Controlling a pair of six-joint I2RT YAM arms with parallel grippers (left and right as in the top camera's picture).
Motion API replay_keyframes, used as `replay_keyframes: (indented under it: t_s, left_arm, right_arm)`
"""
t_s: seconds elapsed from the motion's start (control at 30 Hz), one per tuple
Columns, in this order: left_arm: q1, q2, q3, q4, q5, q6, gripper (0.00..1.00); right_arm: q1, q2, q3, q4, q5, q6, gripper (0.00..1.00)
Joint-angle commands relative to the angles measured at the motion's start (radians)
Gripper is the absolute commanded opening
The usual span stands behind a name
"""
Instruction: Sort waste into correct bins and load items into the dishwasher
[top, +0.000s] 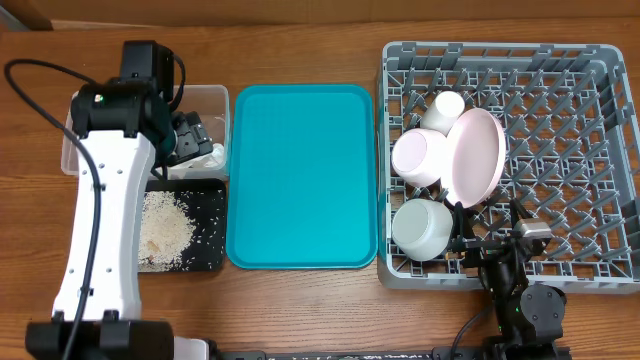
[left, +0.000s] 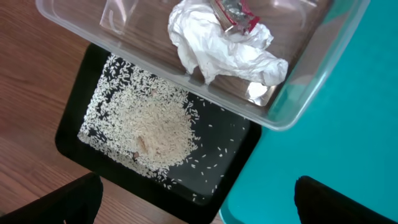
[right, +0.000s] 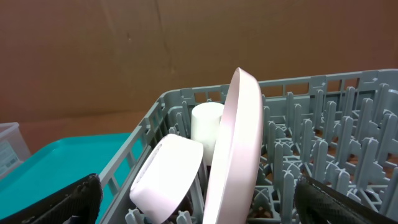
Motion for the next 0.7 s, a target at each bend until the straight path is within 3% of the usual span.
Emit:
replay_keyframes:
  t_s: [0.0, 0.67]
  left_arm:
    - [-0.001, -0.13, 0.01, 0.003, -0.013, -0.003, 1.0]
    - [-0.149, -0.705, -0.034, -0.012, -0.013, -0.004, 1.0]
  right_arm:
    - [-0.003, -0.011, -0.01, 0.006, -0.005, -0.006, 1.0]
    - [-0.003, -0.011, -0.01, 0.006, -0.005, -0.006, 1.0]
